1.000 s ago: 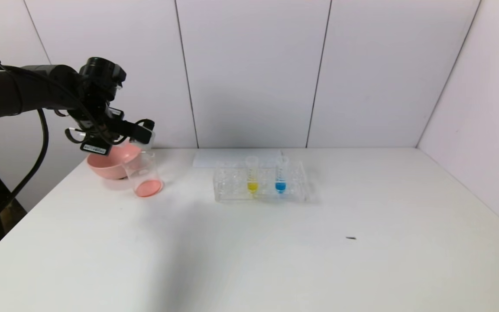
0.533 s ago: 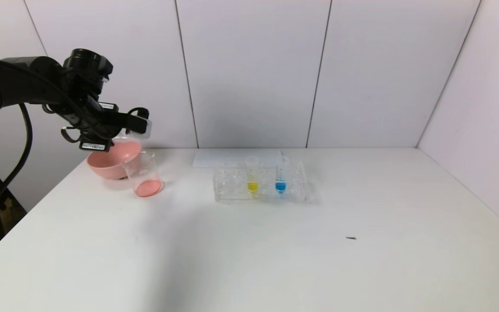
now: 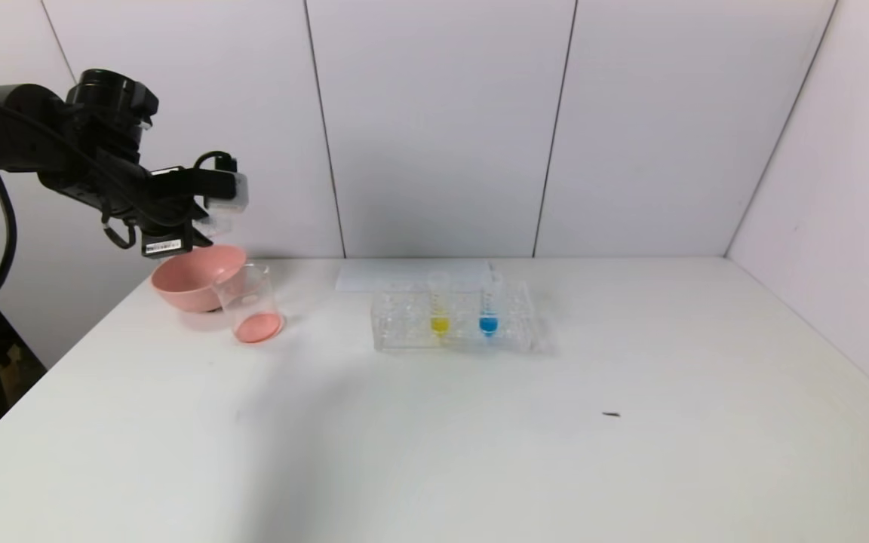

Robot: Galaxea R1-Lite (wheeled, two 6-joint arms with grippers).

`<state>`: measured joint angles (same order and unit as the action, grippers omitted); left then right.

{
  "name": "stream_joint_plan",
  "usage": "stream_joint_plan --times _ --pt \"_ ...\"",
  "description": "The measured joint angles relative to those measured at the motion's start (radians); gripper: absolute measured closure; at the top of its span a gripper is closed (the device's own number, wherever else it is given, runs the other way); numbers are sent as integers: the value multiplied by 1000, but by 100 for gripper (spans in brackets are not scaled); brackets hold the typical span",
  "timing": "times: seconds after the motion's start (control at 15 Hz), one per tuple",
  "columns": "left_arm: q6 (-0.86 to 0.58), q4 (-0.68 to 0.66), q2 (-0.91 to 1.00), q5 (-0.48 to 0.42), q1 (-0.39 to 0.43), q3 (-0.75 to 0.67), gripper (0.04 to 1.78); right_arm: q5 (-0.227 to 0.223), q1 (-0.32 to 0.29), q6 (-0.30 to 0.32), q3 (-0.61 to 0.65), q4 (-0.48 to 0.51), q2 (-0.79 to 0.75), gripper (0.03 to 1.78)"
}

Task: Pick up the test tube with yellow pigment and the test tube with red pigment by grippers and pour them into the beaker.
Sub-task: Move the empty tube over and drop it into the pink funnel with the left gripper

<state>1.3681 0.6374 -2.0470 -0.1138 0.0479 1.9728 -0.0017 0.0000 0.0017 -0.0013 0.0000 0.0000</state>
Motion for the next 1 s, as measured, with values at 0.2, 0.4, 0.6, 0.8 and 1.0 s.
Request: stream_joint_plan --times 0.2,0.4,0.6,0.8,1.0 --pt "-37 0 14 -93 34 -6 137 0 0 0 0 0 0 11" --pt "-89 -6 22 -171 48 -12 137 0 0 0 0 0 0 11" --pt "-144 -14 26 -258 48 -12 137 0 0 0 0 0 0 11" --pt "-199 -15 27 -275 49 -11 137 0 0 0 0 0 0 11" --pt "-272 -23 30 -296 48 -11 137 0 0 0 0 0 0 11"
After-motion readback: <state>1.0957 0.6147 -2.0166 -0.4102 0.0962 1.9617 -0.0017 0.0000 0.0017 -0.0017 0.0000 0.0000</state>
